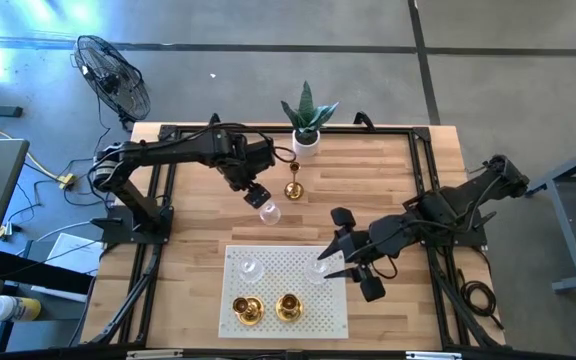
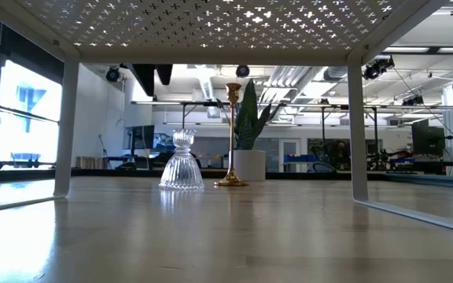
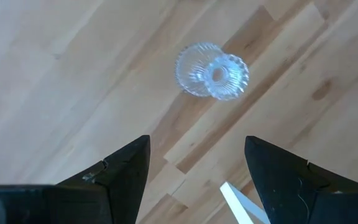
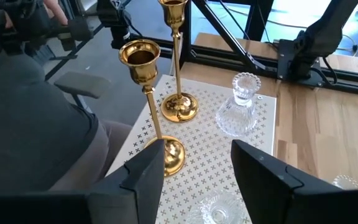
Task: Pick & Place candle stick holders
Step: Put the transparent candle holder on the shelf
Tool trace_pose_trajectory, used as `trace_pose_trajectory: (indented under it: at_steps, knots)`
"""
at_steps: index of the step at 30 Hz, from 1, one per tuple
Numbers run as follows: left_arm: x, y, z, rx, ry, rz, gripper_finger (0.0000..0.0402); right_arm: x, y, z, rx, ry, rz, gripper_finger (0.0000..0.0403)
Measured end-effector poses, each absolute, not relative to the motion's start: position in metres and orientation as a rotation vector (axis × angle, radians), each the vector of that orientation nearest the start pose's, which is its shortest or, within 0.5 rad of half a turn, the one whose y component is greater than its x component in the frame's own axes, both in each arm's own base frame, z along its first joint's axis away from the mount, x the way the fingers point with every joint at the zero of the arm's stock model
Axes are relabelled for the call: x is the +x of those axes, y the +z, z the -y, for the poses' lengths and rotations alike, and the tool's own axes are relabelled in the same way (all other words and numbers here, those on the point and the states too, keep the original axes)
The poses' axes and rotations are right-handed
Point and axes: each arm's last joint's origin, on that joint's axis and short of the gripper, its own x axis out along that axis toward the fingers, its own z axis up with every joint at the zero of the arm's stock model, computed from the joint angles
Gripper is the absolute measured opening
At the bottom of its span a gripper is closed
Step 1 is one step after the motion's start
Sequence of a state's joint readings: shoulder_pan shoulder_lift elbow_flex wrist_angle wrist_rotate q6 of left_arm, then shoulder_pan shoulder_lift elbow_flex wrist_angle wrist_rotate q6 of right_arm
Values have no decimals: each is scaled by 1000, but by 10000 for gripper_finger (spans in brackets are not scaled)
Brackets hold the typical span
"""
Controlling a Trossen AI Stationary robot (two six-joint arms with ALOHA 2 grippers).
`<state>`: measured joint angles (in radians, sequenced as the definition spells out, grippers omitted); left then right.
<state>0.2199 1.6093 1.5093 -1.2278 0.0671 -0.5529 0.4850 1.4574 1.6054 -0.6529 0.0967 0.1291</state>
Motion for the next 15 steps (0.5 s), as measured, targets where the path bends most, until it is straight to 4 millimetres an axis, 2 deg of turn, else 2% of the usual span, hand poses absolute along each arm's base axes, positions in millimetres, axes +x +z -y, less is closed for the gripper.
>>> trace_pose_trajectory:
  at_steps: [8,15]
  knots:
    - [299,308,-63,-643,492,-1252,257,274,415,-141,-20,347,-510,177]
    - [312,286,-65,-667,466,-1345,257,274,414,-141,-20,346,-511,177]
